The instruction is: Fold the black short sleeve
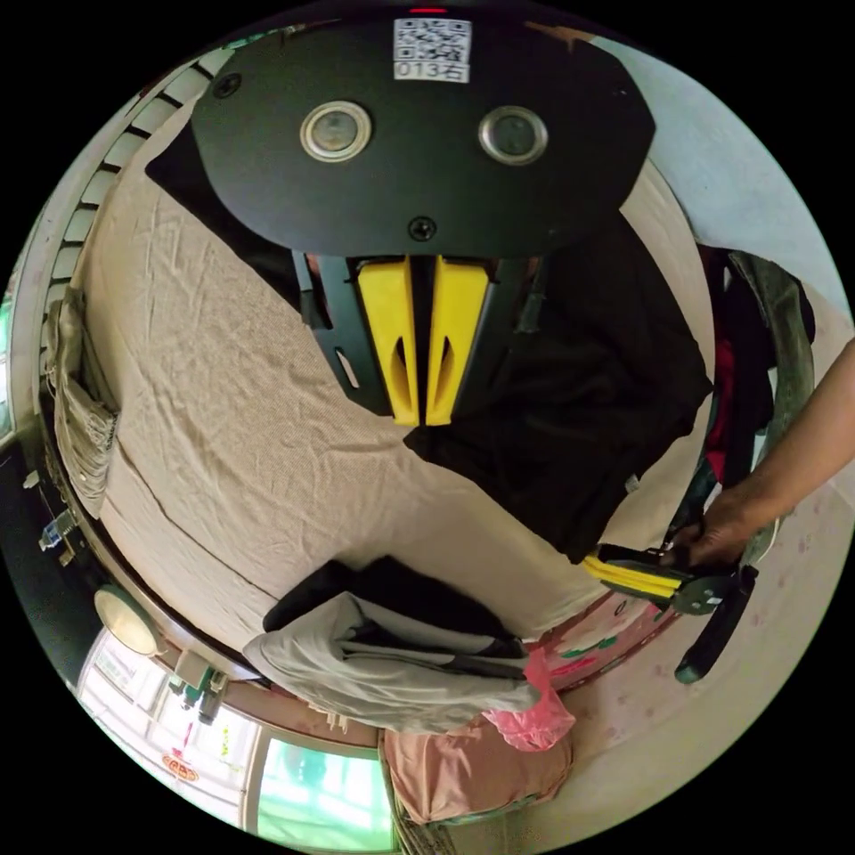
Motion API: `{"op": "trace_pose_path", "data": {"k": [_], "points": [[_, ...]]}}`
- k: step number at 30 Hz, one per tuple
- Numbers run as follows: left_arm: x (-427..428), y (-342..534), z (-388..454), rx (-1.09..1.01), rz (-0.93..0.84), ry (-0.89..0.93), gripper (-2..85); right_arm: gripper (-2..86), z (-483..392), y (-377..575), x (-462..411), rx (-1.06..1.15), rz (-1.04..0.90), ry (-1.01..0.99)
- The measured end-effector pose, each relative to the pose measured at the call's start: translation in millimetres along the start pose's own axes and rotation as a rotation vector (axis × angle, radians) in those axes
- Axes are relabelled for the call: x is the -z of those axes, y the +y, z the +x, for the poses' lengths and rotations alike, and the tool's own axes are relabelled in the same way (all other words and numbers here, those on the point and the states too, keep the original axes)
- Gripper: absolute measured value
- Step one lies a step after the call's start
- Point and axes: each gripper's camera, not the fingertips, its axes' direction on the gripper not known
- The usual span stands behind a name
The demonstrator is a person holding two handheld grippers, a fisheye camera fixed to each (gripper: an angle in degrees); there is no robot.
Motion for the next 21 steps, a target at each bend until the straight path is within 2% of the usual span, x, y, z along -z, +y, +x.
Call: {"op": "trace_pose_path", "data": {"k": [1,4,6,7,9,11,12,13,16,17,19,21], "points": [[4,7,-13,0.063,0.020,0.059,0.1,1.0,1,2,0,-0.012,0.007,-0.007],[27,13,-24,0.140,0.056,-0.035,-0.1,0.9,5,13,3,-0.069,0.048,-0.046],[44,8,-10,0.059,0.140,-0.003,-0.2,0.9,3,19,7,-0.088,0.084,-0.049],[51,0,9,-0.046,0.172,0.033,-0.1,0.8,2,20,8,-0.088,0.091,-0.045],[45,-13,44,-0.209,0.124,0.022,0.0,0.8,-5,21,8,-0.071,0.100,-0.026],[13,-24,70,-0.311,-0.078,-0.026,0.5,0.8,-12,21,9,-0.054,0.115,0.009],[6,-25,70,-0.310,-0.120,-0.035,0.8,0.8,-15,21,11,-0.045,0.119,0.031],[3,-23,67,-0.285,-0.128,-0.021,1.4,0.8,-17,21,13,-0.041,0.124,0.038],[31,-13,60,-0.277,0.051,0.200,6.7,0.8,-20,25,20,-0.043,0.137,0.045],[37,-10,64,-0.281,0.062,0.248,8.5,0.8,-19,28,19,-0.058,0.131,0.032],[35,-6,78,-0.347,0.012,0.265,9.8,0.8,-16,32,16,-0.091,0.129,0.012],[24,-5,93,-0.399,-0.061,0.177,9.9,0.8,-12,34,11,-0.128,0.121,-0.011]]}}
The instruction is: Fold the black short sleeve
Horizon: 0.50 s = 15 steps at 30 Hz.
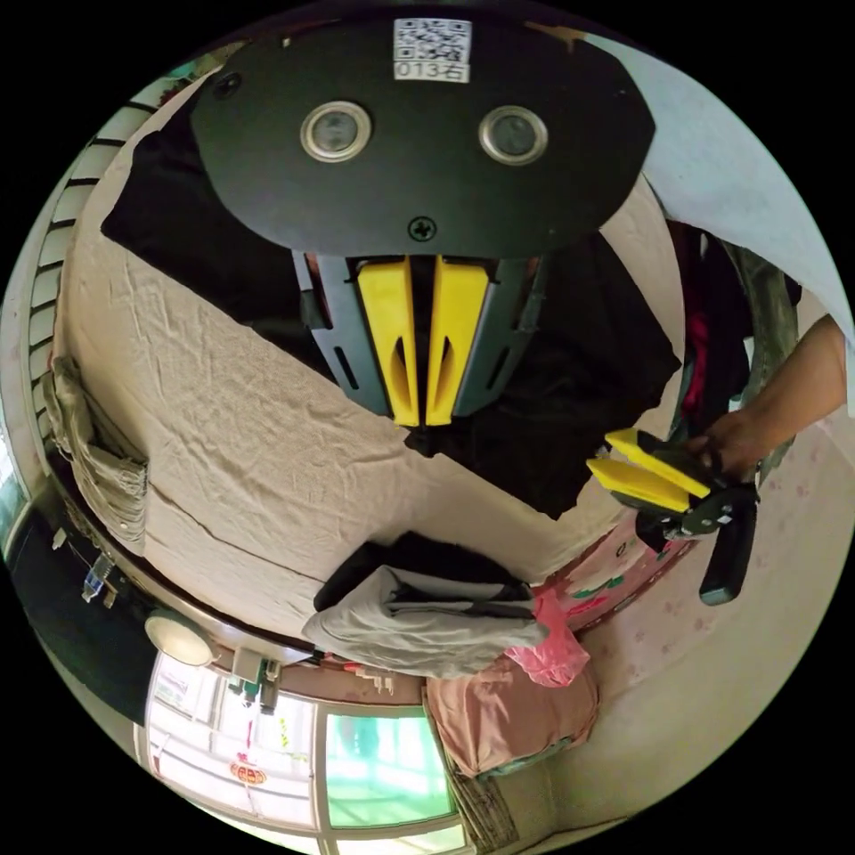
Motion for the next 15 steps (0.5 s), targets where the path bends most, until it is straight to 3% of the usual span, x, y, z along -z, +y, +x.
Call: {"op": "trace_pose_path", "data": {"k": [5,10,15], "points": [[-24,-18,3,-0.018,-0.114,-0.064,2.0,0.7,-3,-2,7,0.009,0.006,0.014],[17,-11,-15,0.007,0.060,0.045,0.8,0.8,2,4,38,-0.028,0.053,0.011],[33,-15,-47,0.054,0.146,0.174,0.7,1.1,14,41,71,-0.264,0.052,-0.020]]}}
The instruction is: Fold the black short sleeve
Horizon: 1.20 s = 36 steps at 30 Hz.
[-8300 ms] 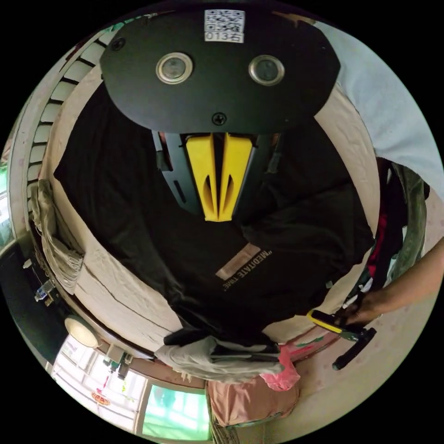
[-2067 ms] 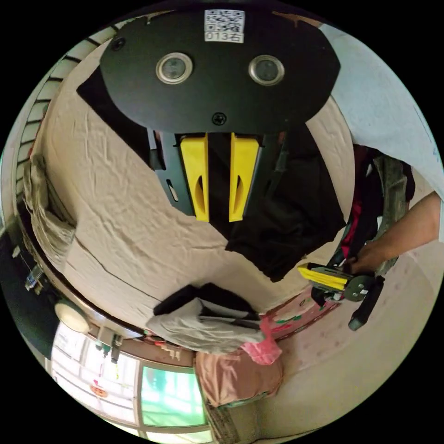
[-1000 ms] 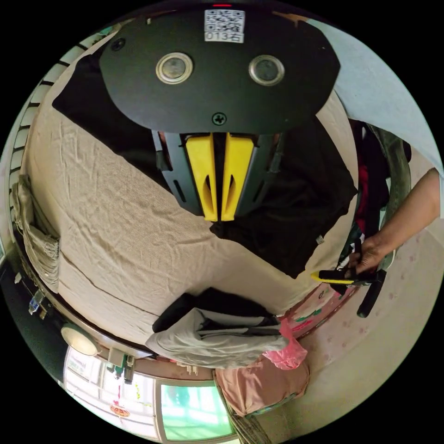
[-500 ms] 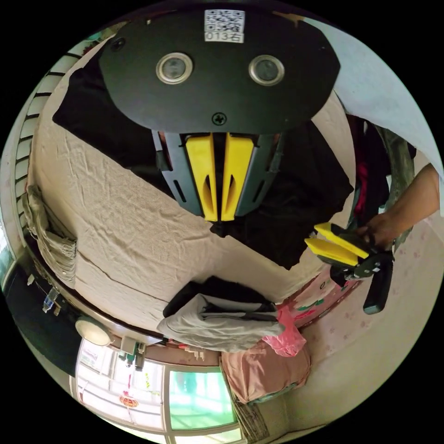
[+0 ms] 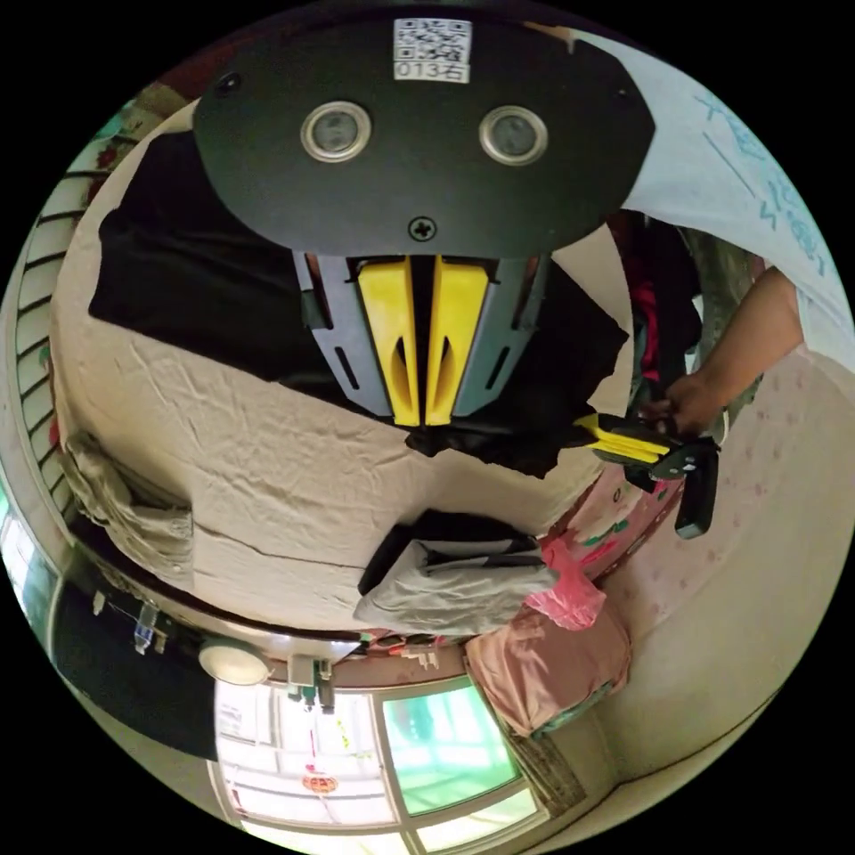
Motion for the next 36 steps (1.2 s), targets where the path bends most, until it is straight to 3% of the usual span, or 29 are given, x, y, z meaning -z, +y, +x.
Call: {"op": "trace_pose_path", "data": {"k": [7,11,15,22,29,34,36], "points": [[-49,-24,-54,0.171,-0.260,-0.063,4.4,3.8,21,63,-38,-0.177,-0.254,-0.084],[-30,-16,-47,0.122,-0.149,-0.023,8.1,7.4,13,59,-14,-0.040,-0.180,-0.017],[-51,-10,-31,0.046,-0.240,-0.036,9.9,7.5,-10,40,-7,0.172,-0.079,0.100],[-95,-24,-22,-0.050,-0.409,-0.209,1.8,2.6,-12,31,-60,0.202,-0.317,0.060],[-98,-24,-55,0.025,-0.427,-0.196,2.5,2.0,6,38,-28,-0.021,-0.302,-0.122],[-93,-25,-64,0.100,-0.366,-0.245,3.8,1.9,-4,56,-13,0.067,-0.317,-0.137],[-91,-32,-58,0.090,-0.299,-0.203,5.2,3.6,-8,58,5,0.154,-0.225,-0.005]]}}
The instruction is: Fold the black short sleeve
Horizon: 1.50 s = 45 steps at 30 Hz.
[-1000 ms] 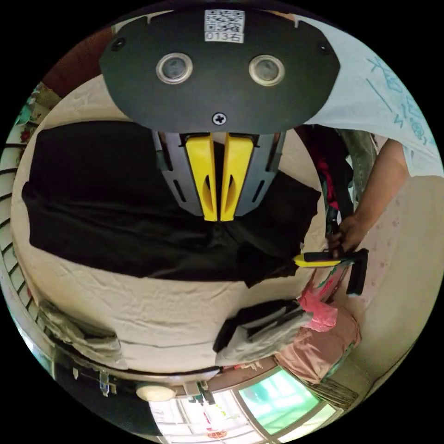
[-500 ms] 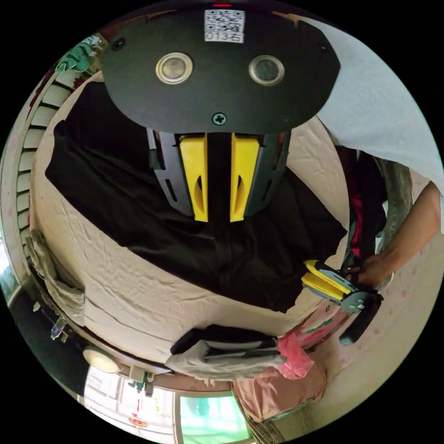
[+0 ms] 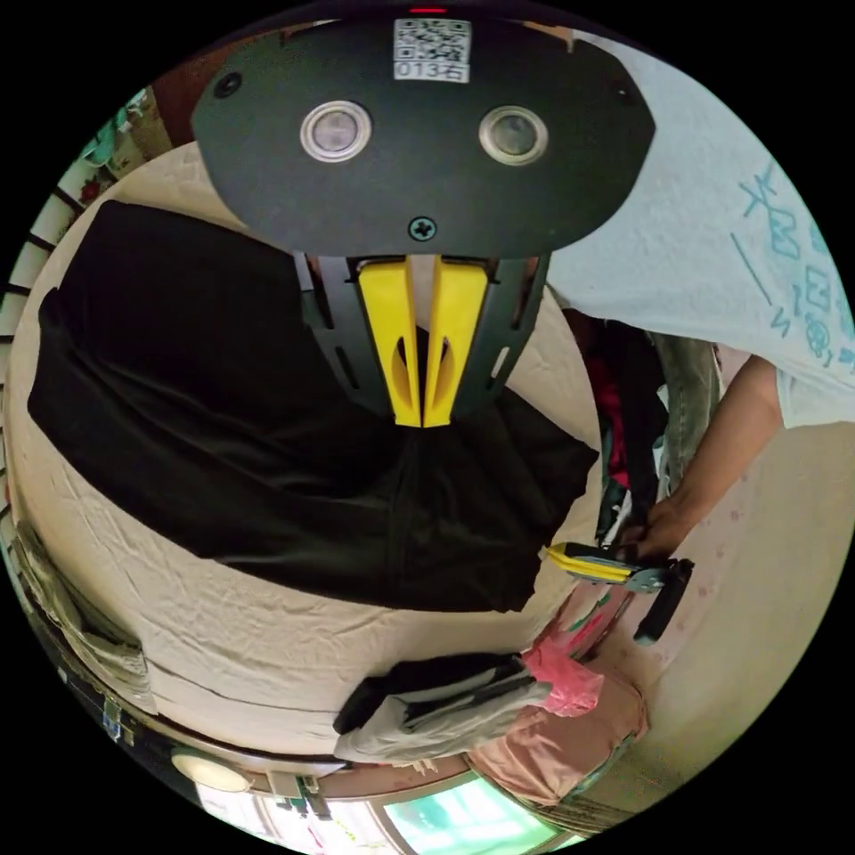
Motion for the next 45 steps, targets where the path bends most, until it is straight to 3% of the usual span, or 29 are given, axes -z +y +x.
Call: {"op": "trace_pose_path", "data": {"k": [2,6,16,26,34,37,41,45], "points": [[-4,-18,17,-0.064,0.052,0.050,6.7,5.5,2,-2,3,0.060,0.042,0.105],[-35,-58,46,-0.160,-0.023,-0.013,7.7,5.7,14,-20,-13,0.122,-0.001,0.179],[-109,-113,52,-0.186,-0.142,0.056,1.4,1.9,-9,-34,-37,0.412,-0.114,0.124],[-124,-101,39,-0.146,-0.190,0.039,2.3,0.0,-32,22,-17,0.319,-0.111,0.140],[-113,-76,88,-0.222,-0.022,-0.049,6.2,-0.1,2,48,29,0.091,0.032,0.263],[-129,-77,129,-0.318,0.015,0.037,6.3,-0.1,31,49,38,-0.016,0.041,0.353],[-175,-88,184,-0.465,-0.088,0.017,5.6,-0.1,65,49,36,-0.110,0.029,0.453],[-207,-97,193,-0.493,-0.235,0.076,1.9,-0.1,81,57,29,-0.122,-0.051,0.433]]}}
